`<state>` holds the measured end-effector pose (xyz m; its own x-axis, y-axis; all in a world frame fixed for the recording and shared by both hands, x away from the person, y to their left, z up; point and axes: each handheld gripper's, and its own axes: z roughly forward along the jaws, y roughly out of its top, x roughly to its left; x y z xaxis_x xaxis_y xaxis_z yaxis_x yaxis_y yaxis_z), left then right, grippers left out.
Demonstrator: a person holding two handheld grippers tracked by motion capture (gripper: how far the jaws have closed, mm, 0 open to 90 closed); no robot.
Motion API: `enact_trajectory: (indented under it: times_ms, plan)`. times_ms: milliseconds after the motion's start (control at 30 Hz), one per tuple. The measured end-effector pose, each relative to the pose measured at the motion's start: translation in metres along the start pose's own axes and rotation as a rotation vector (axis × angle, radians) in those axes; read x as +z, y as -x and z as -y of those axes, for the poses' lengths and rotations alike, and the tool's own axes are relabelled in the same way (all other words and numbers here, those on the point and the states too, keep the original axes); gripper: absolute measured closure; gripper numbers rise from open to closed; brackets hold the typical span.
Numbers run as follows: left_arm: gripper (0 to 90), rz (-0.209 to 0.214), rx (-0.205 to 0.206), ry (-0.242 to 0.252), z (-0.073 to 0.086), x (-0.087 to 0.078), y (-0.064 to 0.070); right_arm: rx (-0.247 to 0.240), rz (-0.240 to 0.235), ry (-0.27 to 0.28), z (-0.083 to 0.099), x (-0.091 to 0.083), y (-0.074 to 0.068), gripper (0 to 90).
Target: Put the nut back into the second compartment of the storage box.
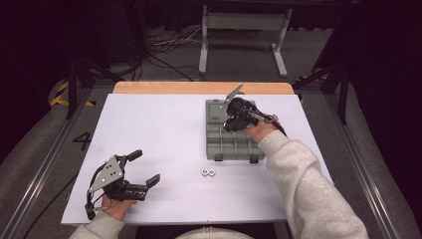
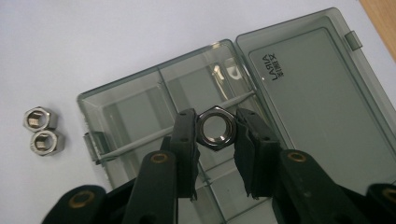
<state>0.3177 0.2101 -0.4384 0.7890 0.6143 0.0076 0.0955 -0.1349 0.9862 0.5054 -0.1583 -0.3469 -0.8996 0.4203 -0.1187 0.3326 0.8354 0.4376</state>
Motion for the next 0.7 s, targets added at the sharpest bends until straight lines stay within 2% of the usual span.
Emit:
enact_trajectory:
  times_ms: [333,667,700]
  plan:
    - [2.9,-0.004,-0.001,0.002,0.0,0.0,0.0,0.034,-0.027,-0.08,0.01,0.031,0.01,69.6]
    - [2.9,-0.002,0.0,0.001,0.0,0.0,0.0,0.029,-0.041,-0.107,0.01,0.041,0.011,68.6]
    - [2.8,-0.002,0.0,0.001,0.0,0.0,0.0,0.031,-0.036,-0.1,0.01,0.04,0.012,65.2]
